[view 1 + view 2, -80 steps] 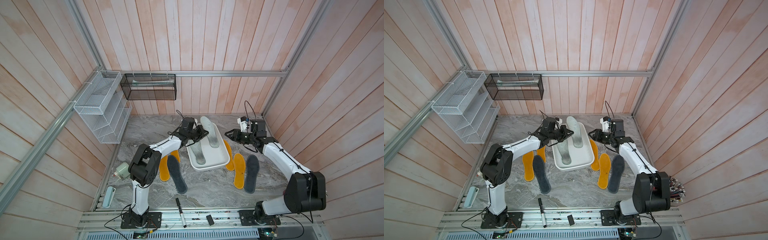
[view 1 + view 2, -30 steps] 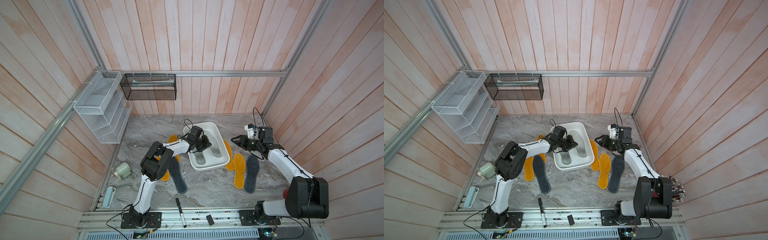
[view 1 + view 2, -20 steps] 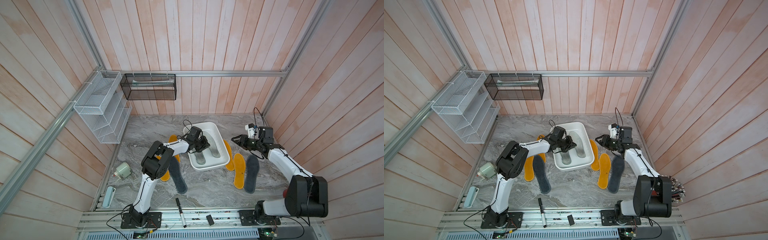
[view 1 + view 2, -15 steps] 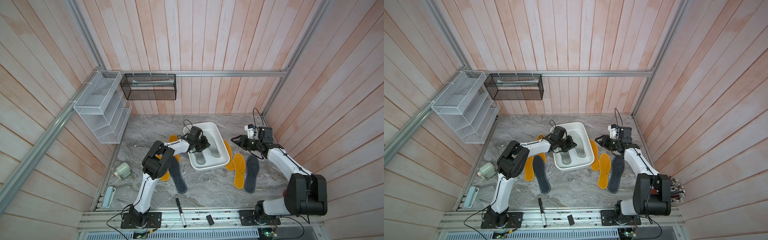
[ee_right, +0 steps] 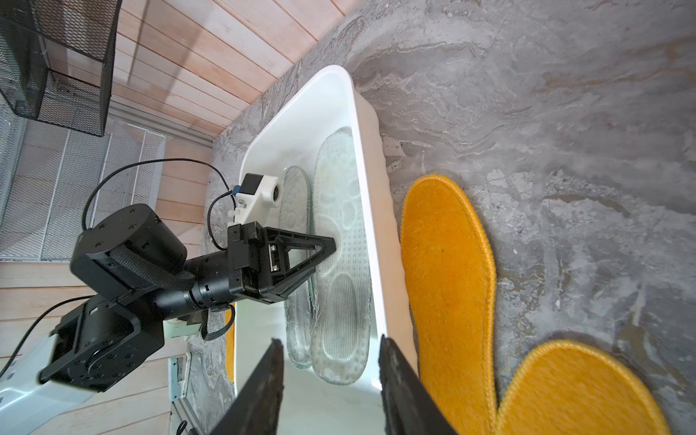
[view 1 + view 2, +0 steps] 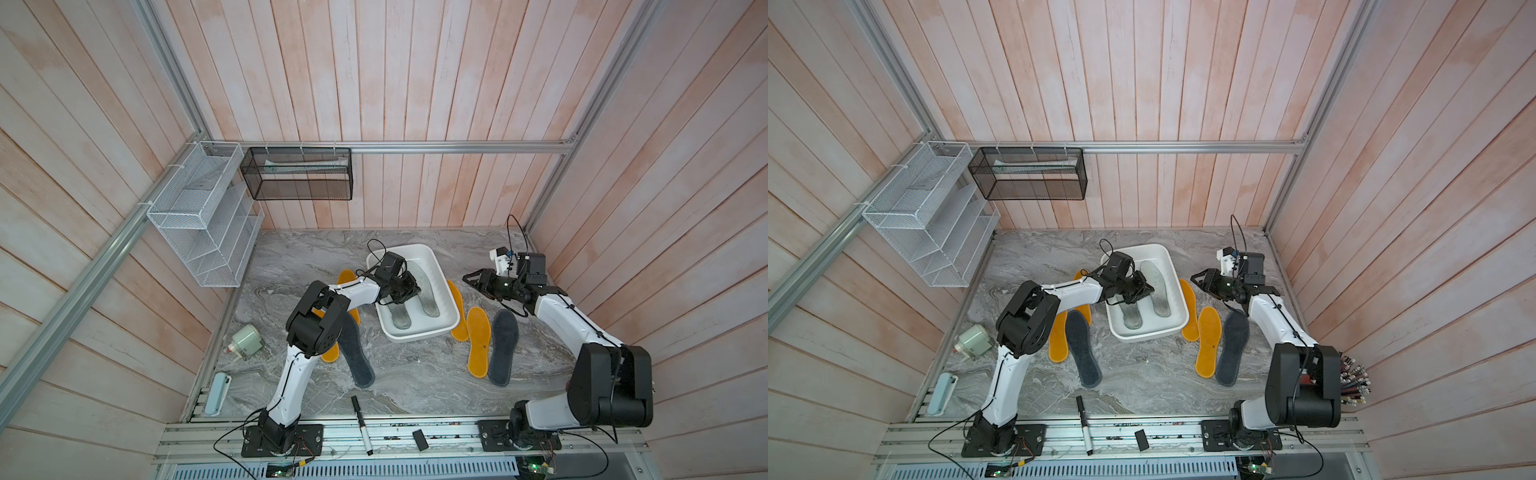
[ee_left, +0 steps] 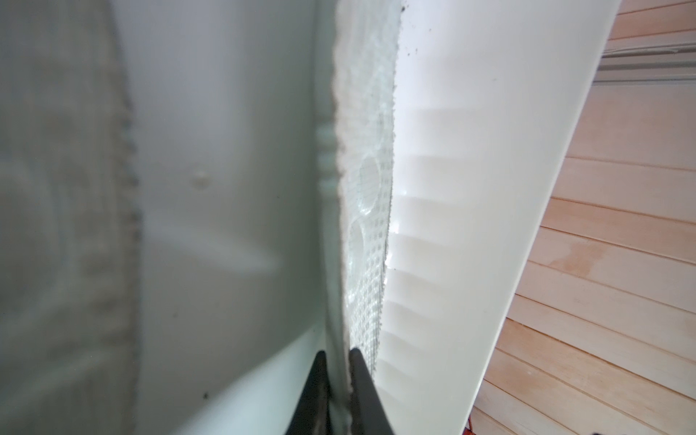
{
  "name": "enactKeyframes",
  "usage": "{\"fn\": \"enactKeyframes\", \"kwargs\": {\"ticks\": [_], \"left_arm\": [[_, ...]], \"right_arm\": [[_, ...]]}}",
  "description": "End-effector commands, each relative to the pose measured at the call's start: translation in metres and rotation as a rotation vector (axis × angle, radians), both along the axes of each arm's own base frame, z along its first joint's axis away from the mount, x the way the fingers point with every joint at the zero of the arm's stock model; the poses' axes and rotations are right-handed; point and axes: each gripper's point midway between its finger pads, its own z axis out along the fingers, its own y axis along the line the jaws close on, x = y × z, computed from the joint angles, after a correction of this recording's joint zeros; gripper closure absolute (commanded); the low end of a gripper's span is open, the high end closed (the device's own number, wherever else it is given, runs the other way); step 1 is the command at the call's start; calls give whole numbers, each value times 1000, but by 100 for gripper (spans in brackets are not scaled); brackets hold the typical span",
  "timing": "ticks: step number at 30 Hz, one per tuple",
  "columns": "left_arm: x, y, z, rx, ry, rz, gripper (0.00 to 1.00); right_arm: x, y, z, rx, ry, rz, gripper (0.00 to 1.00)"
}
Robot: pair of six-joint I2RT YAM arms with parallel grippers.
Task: Put the insoles into the storage box
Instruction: Place the insole in the storage box.
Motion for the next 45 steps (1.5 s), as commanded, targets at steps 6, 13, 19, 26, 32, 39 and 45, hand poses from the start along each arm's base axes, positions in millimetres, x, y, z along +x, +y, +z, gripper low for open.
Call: {"fn": "enactKeyframes", "kwargs": {"ticks": [6,13,19,26,32,39,45], "left_arm": [[3,3,-3,14,12,16,71],[4,4,6,20,6,20,67],[3,8,11,56,13,17,61],[3,13,17,93,11,17,52],[5,14,35,112,-9,6,47],[10,12,71,98,-92,-17,45],[9,20,119,112,-198,-30,31]], "right_arm": [[6,-2,9,2,-34,10,57],[4,-3,9,4,-32,5,57],[3,-4,10,6,-39,-1,57],[2,-5,11,9,-43,-6,56],[2,-5,12,14,-48,-11,55],[3,-6,16,14,-65,-18,54],[9,-13,20,0,-81,-27,53]]}}
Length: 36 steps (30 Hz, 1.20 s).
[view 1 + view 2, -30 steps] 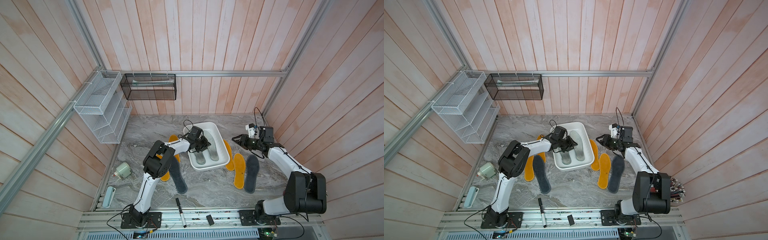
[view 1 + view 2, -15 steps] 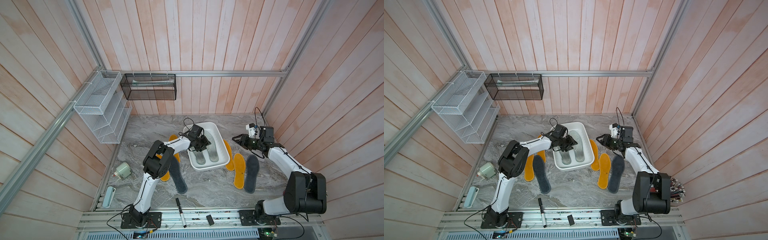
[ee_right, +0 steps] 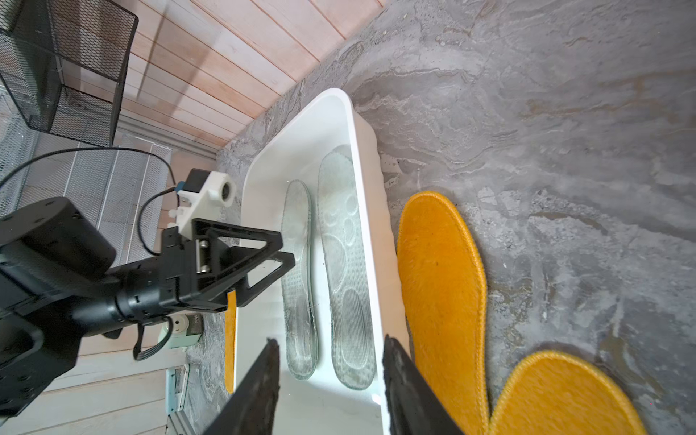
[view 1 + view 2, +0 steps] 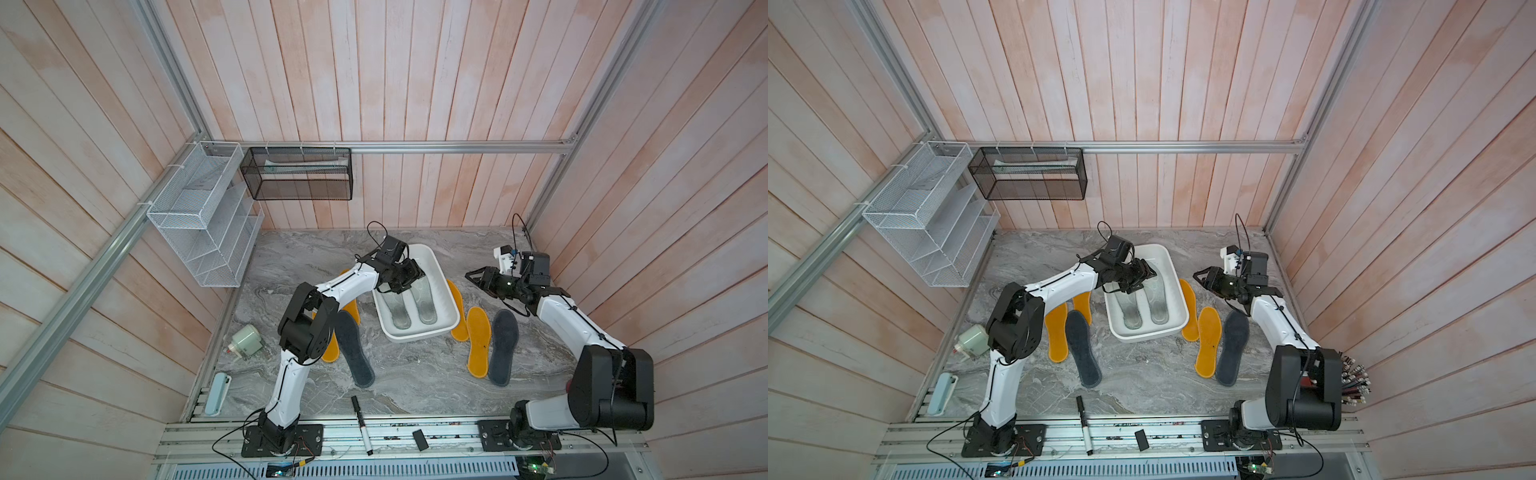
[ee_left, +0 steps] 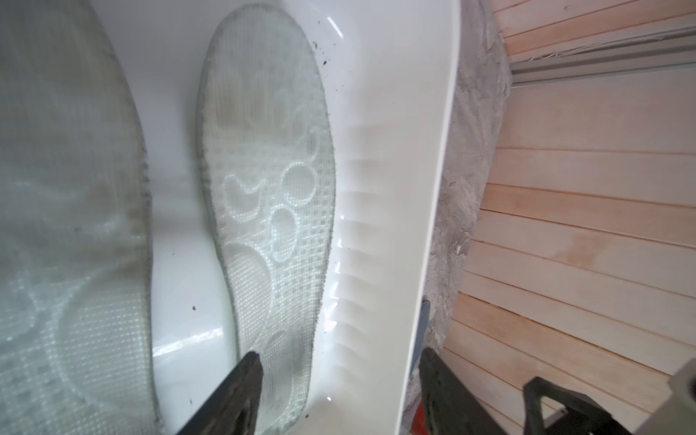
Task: Put the insoles into the storage box
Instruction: Place the insole in the storage box, then pick up the insole from the center of the board.
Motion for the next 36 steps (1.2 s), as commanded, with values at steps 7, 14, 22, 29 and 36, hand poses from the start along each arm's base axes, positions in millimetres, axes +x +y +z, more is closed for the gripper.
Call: {"fn": "enactKeyframes", "kwargs": {"ticks": [7,14,22,29,36], "left_arm": [[-4,44,78,51,-210,50,27],[-22,126,61,109,-153,264,24],[-50,201,32,149,-63,434,18],[-49,230,16,123,0,475,16],[-29,235,11,124,0,442,13]], "right_arm": [[12,-11,17,-22,-52,-2,54],[17,-15,16,-41,-46,-8,53],[27,-21,14,-62,-27,-26,52],[22,-28,-4,-126,49,-37,51],[5,-37,-26,-219,125,-35,50]]}}
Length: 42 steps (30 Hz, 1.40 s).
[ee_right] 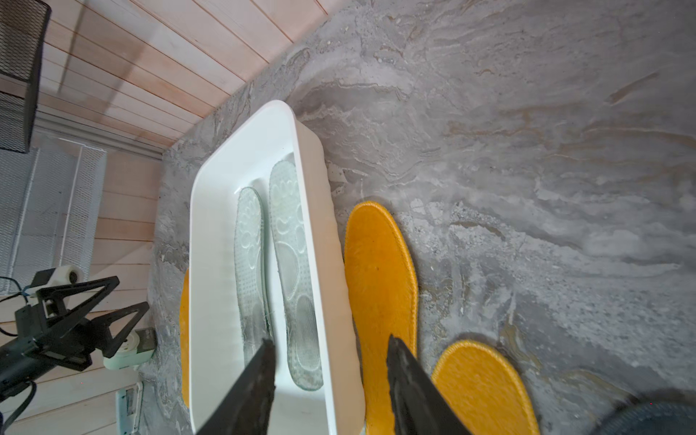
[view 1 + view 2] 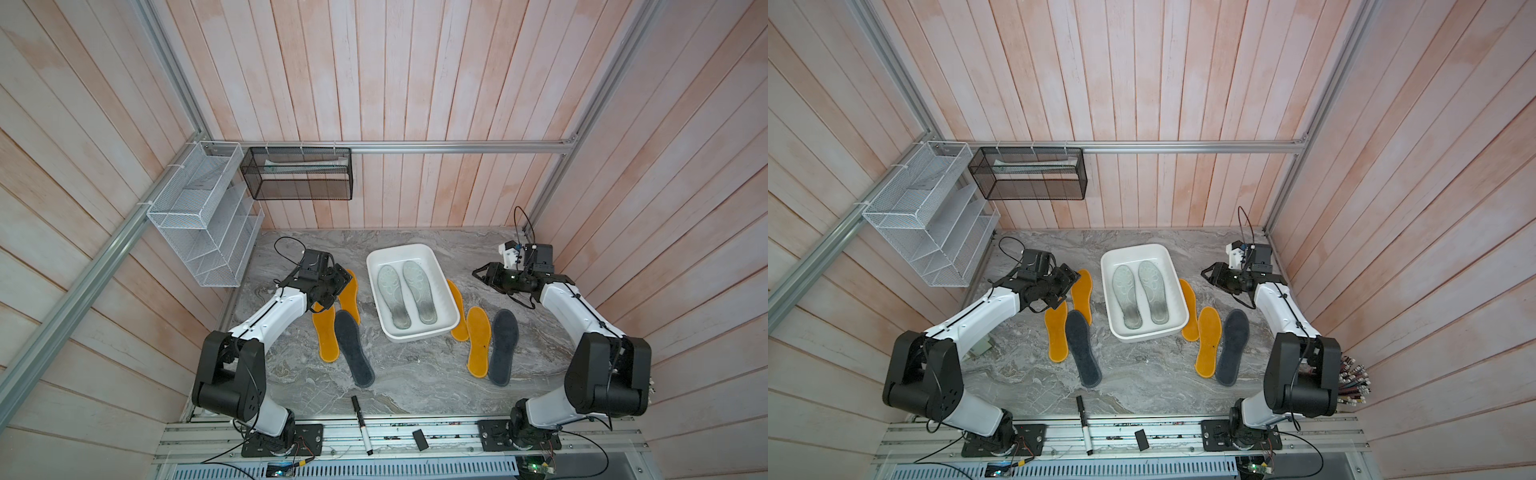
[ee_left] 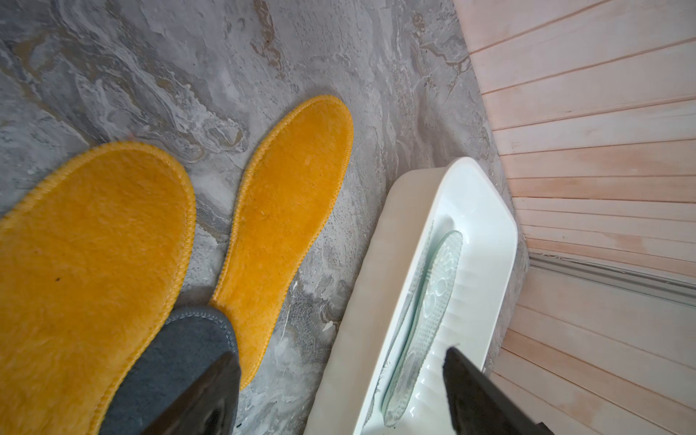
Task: Put the insoles into the storage box
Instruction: Pick up the insole from the center of the board.
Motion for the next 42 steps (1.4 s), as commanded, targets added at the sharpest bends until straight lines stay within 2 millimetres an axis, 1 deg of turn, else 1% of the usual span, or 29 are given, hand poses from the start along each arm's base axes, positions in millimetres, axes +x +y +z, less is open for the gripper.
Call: {"fn": "enactKeyframes", "kwargs": {"ticks": [1,4,7,14,19,21,24,28,31,42], "left_arm": [[12,-5,1,-11,-15,-51,13],[14,-2,-5,-10,1,-55,12],[10,1,-12,-1,35,-50,11],[-8,15,-27,71,126,-31,10],[-17,16,-35,73,161,-29,11],[-21,17,-37,79,178,-29,10],[-28,23,-40,115,204,-23,11],[-40,39,-41,212,251,-9,11],[-46,46,-42,257,271,-11,11],[-56,52,-55,297,299,-33,11]], "right_arm": [[-8,-10,-14,-69,56,-7,50],[-10,-12,-14,-79,56,-22,50],[-10,-11,-13,-66,48,-33,49],[-7,-9,-13,-30,39,-47,49],[-9,-10,-15,-31,40,-59,49],[-11,-9,-16,-31,42,-58,49],[-14,-9,-18,-29,45,-59,49],[-16,-8,-19,-22,47,-60,49],[-16,-8,-18,-12,38,-64,49],[-16,-6,-14,-1,22,-67,49]]}}
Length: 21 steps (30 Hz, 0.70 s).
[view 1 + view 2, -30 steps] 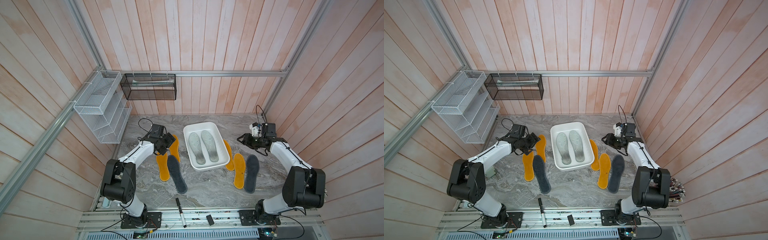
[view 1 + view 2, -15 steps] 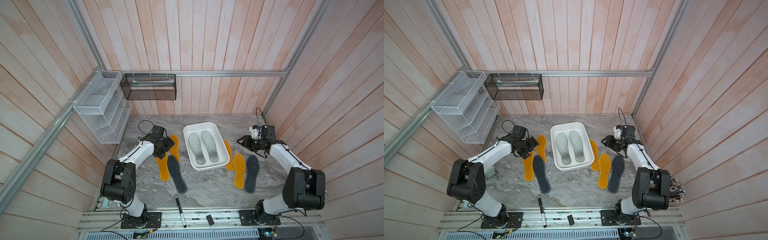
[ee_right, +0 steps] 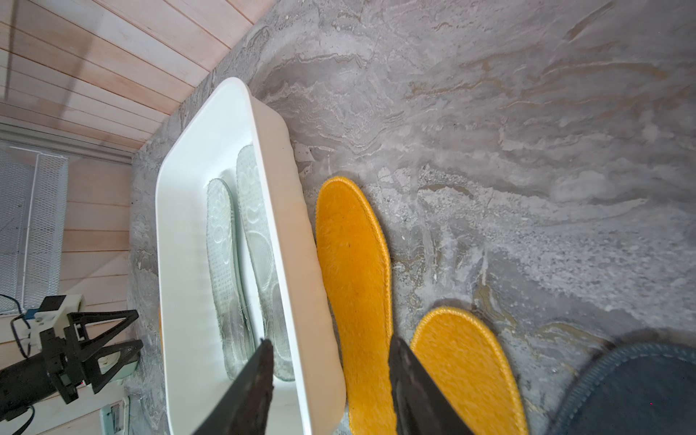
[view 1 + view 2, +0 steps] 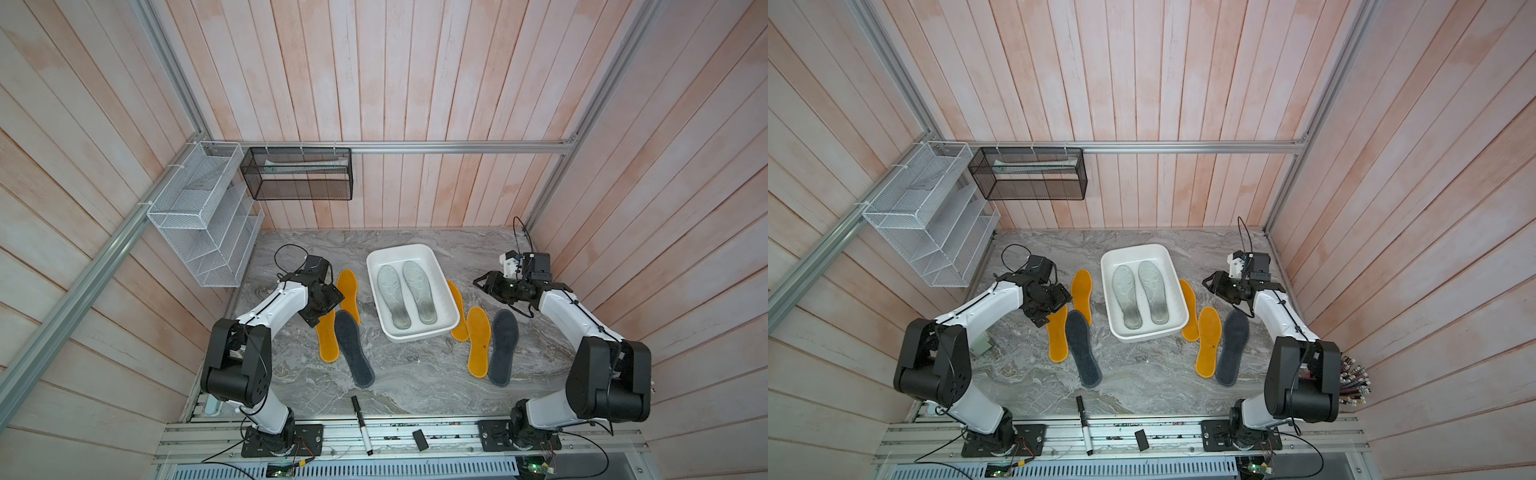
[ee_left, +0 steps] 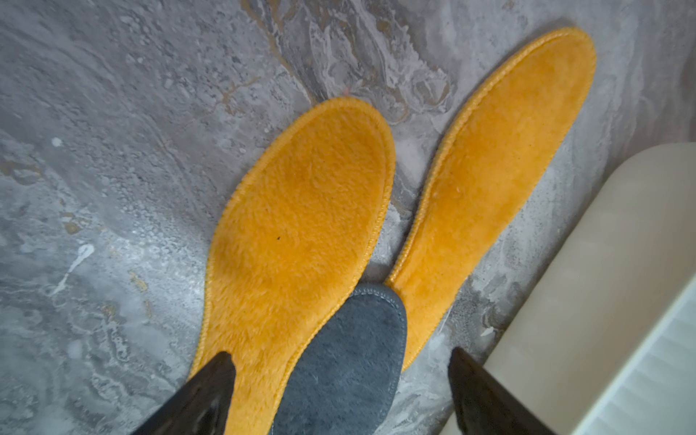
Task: Put the insoles into the storage box
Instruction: Pick up the insole from the center of the board.
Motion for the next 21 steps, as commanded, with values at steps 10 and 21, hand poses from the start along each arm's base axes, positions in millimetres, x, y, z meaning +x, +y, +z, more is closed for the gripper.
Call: {"fn": "enactKeyframes", "kwargs": {"ticks": [10,21], "left_arm": [[-5,-5,-1,-7,-15,-59,12],[-23,9,-10,56,27,-35,13]], "right_arm": [[-4,0,8,5,-24,-3,49],[-7,1,9,7,-30,0,49]]}}
